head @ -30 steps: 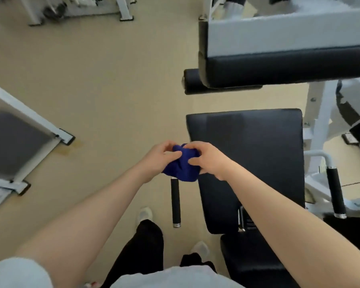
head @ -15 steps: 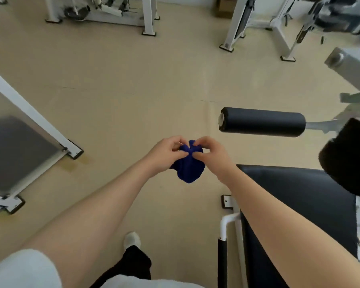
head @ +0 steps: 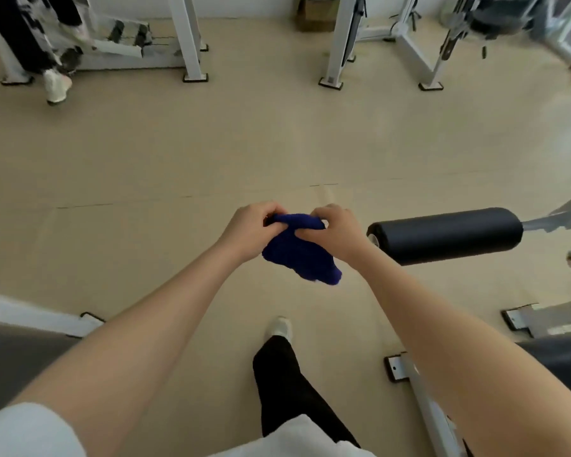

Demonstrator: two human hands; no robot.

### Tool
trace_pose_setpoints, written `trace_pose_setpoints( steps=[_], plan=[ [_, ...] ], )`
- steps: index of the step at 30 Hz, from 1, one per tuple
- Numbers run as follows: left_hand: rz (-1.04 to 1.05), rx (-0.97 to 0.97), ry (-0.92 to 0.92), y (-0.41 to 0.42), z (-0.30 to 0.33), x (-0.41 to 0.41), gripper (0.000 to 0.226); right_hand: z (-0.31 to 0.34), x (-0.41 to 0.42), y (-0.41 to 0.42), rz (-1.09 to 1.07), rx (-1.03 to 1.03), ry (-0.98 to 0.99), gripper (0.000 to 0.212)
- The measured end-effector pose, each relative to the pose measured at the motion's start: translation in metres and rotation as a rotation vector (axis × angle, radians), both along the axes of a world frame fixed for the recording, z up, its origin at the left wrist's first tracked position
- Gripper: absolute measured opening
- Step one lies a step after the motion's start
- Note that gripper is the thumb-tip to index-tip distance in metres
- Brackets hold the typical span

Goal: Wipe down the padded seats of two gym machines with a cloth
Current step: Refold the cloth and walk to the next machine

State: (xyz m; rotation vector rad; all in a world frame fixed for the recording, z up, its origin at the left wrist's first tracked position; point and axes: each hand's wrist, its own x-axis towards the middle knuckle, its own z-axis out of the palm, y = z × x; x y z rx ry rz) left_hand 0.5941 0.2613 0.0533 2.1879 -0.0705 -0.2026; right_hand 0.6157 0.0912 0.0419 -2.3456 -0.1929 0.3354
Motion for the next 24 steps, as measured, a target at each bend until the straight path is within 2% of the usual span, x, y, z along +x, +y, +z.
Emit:
trace_pose_setpoints(
  steps=[3,5,8,11,15,20,24],
  plan=[
    [-0.034,0.037,-0.023,0.000,-0.011,0.089,0.014,-0.007,0.083,-0.002,0.017,0.018,0.069,0.022],
    [-0.065,0.183,-0.109,0.000,-0.011,0.153,0.014,0.000,0.137,-0.006,0.033,-0.011,0.117,0.029],
    [-0.165,0.317,-0.220,-0.010,0.006,0.244,0.014,0.022,0.212,-0.023,-0.017,0.043,0.192,0.023],
    [-0.311,0.297,-0.238,-0.027,0.022,0.325,0.015,0.040,0.277,-0.049,-0.080,0.071,0.204,0.017],
    [-0.463,0.117,-0.133,-0.067,0.027,0.429,0.011,0.043,0.361,-0.093,-0.212,-0.025,0.126,0.016],
    [-0.730,0.154,-0.106,-0.136,0.012,0.560,0.014,0.026,0.457,-0.157,-0.401,-0.260,0.108,0.023],
    [-0.878,0.183,-0.149,-0.196,0.011,0.646,0.018,0.027,0.523,-0.202,-0.557,-0.349,0.245,0.029]
  ],
)
